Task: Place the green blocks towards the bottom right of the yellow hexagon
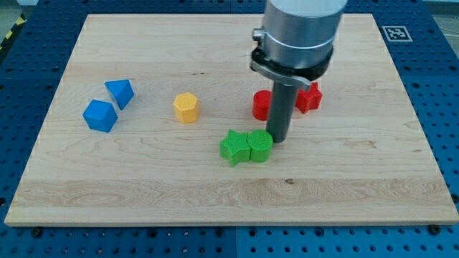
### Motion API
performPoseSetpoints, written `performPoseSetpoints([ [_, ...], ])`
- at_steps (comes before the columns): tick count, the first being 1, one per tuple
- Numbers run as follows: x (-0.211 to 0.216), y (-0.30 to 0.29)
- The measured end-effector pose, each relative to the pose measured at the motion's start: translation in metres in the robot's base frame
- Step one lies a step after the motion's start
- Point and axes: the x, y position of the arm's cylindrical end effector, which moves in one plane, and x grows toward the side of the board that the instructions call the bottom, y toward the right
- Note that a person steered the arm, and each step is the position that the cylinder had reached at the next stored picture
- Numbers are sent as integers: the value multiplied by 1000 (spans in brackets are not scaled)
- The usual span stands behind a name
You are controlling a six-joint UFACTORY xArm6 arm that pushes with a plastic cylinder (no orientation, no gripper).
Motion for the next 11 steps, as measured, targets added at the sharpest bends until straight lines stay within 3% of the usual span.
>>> performPoseSetpoints([
  [2, 1, -49],
  [5, 4, -55],
  [11, 23, 36],
])
